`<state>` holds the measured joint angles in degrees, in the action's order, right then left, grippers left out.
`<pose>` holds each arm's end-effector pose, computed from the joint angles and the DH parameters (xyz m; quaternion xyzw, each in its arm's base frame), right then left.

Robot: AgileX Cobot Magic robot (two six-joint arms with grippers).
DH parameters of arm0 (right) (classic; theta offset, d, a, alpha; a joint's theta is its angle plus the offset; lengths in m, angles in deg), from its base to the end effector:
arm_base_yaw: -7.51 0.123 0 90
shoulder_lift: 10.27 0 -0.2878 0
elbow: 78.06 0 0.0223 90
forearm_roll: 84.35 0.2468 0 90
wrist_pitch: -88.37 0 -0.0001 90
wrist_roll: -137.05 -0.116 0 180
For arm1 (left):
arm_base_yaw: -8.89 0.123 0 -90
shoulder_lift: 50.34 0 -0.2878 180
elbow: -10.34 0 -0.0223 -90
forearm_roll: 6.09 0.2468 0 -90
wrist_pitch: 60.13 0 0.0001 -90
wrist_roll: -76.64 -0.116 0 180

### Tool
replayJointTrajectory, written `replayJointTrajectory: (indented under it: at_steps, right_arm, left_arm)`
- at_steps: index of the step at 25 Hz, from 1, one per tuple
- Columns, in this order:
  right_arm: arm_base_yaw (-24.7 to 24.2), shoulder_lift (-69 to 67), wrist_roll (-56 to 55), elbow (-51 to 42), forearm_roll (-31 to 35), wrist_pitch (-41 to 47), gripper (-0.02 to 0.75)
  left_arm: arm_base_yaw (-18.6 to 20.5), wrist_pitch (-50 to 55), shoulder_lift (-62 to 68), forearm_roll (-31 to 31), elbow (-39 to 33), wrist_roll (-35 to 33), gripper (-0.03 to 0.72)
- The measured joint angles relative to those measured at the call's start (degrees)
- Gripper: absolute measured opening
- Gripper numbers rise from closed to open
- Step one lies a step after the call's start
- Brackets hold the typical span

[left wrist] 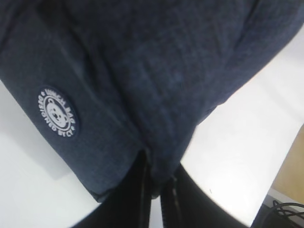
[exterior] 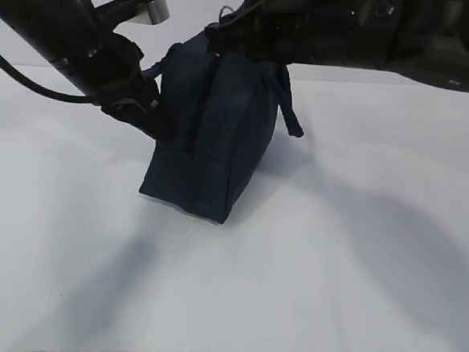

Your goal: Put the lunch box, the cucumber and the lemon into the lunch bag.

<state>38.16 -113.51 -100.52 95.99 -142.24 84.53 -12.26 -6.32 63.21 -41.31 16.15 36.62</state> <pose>0.3554 0.2182 0.3089 -0.2306 0.7707 0.1776 0.5668 0.3523 -0.1942 0.2391 0.3606 0.8797 -0.2409 0.1949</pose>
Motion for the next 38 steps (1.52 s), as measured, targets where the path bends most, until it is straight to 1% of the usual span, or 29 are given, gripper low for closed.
replayJointTrajectory:
  at_steps: [9,14,19,26,38]
  right_arm:
    - [0.0,-5.2,0.0,8.0,-2.4,4.4,0.005]
    - [0.0,-6.5,0.0,9.6,-4.1,5.4,0.005]
    - [-1.1,-6.8,-1.9,10.7,-4.4,6.2,0.005]
    - [-1.7,-10.1,-4.6,14.7,-4.4,7.0,0.005]
    - [-1.8,-14.7,-6.4,20.8,-4.1,13.5,0.005]
  left_arm:
    - [0.0,0.3,0.0,0.6,0.0,-0.7,-0.004]
    - [0.0,0.4,0.0,1.0,0.0,-0.8,-0.004]
    - [0.0,0.4,0.0,1.3,0.0,-0.8,-0.004]
    - [0.0,0.1,0.0,1.6,0.1,-0.8,-0.004]
    - [0.0,1.1,0.0,2.2,0.1,-0.8,-0.004]
